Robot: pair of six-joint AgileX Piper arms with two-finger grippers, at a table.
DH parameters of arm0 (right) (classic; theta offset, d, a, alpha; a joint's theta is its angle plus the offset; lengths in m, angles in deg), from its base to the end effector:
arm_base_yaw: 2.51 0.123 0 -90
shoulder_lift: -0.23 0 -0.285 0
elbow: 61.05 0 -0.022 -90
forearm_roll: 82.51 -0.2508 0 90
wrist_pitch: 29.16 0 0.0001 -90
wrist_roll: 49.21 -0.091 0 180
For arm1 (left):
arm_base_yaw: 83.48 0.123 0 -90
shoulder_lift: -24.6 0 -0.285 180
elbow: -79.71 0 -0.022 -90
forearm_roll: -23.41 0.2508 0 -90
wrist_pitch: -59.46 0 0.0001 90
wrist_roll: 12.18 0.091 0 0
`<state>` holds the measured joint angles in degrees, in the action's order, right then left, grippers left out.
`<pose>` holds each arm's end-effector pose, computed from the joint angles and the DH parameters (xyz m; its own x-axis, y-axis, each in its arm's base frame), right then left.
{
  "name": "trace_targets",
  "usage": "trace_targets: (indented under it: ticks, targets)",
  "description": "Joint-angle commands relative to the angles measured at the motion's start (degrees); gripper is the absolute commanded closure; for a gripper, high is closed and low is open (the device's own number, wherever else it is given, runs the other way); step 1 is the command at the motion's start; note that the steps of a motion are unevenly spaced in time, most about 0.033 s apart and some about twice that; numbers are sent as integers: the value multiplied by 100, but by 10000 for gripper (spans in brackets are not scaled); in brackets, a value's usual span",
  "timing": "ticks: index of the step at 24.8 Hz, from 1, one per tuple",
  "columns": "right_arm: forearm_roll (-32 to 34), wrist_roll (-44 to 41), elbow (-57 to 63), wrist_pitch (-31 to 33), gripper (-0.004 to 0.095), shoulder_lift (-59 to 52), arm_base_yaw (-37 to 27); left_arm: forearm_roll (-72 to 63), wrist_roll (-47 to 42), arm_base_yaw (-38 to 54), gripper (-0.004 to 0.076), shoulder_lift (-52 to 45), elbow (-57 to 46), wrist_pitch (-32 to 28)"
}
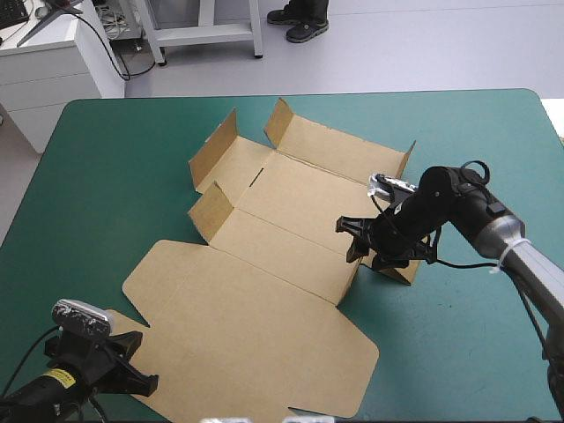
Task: Fold the box
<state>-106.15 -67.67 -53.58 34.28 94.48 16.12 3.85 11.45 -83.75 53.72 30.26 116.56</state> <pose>0.2698 0.1254 0.2965 -0.9846 0.1537 -0.0838 0.1015 0.8913 0.4419 0.0550 -0.0259 0.2721 -0.6334 0.2141 -0.7436 0.3544 0.9345 -0.0329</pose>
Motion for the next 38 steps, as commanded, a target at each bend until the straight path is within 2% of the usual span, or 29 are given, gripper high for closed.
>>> trace_targets:
  ticks: [1, 5, 7, 9, 11, 13, 15, 22, 27, 29, 38]
  targets:
    - [-176, -17, -130, -111, 444, 86, 24, -191, -10, -24, 732, 61, 199, -282]
    - [-275, -407, -115, 223, 445, 421, 24, -191, -10, -24, 732, 61, 199, -282]
    - [-499, -399, -115, 181, 446, 484, 24, -191, -10, -24, 732, 61, 199, -282]
    - [-512, -399, -115, 197, 485, 484, 24, -191, -10, -24, 732, 61, 199, -282]
    - [-512, -438, -115, 309, 620, 492, 27, -191, -10, -24, 732, 61, 199, -292]
    - [-447, -451, -115, 323, 798, 492, 27, -191, -10, -24, 732, 61, 199, -306]
    - [-387, -451, -115, 312, 924, 492, 27, -191, -10, -24, 732, 61, 199, -306]
    - [-23, -398, -160, 336, 921, 492, 27, -191, -10, -24, 732, 61, 199, -306]
    - [1026, -397, -631, 824, 921, 532, 15, -191, -10, -24, 732, 61, 199, -306]
    - [1398, -268, -875, 841, 921, 567, -9, -191, -10, -24, 732, 61, 199, -292]
    - [2071, 1530, -2163, 826, 921, 1492, -72, -204, -10, -24, 732, 61, 199, -291]
